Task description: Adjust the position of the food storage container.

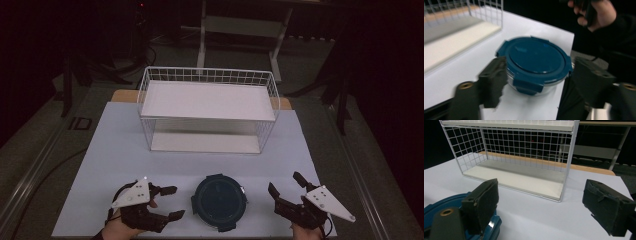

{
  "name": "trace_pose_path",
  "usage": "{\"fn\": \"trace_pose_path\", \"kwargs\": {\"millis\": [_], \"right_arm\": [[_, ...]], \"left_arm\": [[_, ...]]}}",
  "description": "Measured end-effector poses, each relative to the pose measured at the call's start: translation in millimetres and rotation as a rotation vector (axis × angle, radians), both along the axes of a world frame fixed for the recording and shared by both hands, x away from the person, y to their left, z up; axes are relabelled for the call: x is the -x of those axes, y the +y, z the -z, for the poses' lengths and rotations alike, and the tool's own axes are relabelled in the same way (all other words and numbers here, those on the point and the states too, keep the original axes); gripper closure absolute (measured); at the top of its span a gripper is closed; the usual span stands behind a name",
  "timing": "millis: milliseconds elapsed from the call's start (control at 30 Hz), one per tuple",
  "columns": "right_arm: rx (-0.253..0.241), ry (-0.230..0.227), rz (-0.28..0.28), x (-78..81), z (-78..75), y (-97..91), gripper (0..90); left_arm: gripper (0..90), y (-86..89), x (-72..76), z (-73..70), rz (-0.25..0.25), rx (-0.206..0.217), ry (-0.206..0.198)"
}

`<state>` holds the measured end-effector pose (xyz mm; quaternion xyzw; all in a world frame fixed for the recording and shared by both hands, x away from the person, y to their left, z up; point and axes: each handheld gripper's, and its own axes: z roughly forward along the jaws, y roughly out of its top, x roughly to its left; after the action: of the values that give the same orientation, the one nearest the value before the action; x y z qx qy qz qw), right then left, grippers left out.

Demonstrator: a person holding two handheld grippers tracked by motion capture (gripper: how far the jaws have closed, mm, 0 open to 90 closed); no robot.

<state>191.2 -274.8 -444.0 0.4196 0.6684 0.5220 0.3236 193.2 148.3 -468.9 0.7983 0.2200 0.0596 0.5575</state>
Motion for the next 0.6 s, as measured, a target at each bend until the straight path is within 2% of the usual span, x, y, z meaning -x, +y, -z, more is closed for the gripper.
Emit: {"fn": "trace_pose_path", "kwargs": {"millis": [33,100,200,233,300,367,433,533,600], "right_arm": [[-0.001,0.000,0.000,0.2,0.0,-0.1,13.5],[0.001,0.001,-0.001,0.0,0.2,-0.6,13.6],[0.002,0.004,-0.003,-0.3,0.6,-0.6,13.5],[0.002,0.005,-0.005,-0.5,0.8,-0.6,13.6],[-0.001,0.008,-0.008,-0.8,1.1,-0.6,13.6],[-0.002,0.009,-0.008,-1.0,1.2,-0.7,13.6],[-0.003,0.011,-0.009,-1.0,1.2,-0.8,13.6],[-0.003,0.013,-0.011,-0.9,1.4,-0.8,13.6],[-0.005,0.015,-0.011,-1.1,1.5,-1.3,13.6]], "left_arm": [[36.6,0.0,0.0,0.0,0.000,0.000,0.000],[50.3,-9.3,-1.4,8.8,0.038,-0.043,0.026],[65.6,-13.3,-1.8,13.1,0.057,-0.062,0.047],[65.6,-16.2,-1.4,16.0,0.064,-0.082,0.050],[77.0,-20.7,-0.2,19.9,0.081,-0.108,0.058],[84.3,-25.2,0.5,23.9,0.090,-0.138,0.067],[88.6,-27.3,0.9,26.2,0.089,-0.151,0.069],[89.5,-33.7,-0.4,36.5,0.094,-0.200,0.094],[89.5,-34.1,-1.5,39.9,0.084,-0.214,0.092]]}}
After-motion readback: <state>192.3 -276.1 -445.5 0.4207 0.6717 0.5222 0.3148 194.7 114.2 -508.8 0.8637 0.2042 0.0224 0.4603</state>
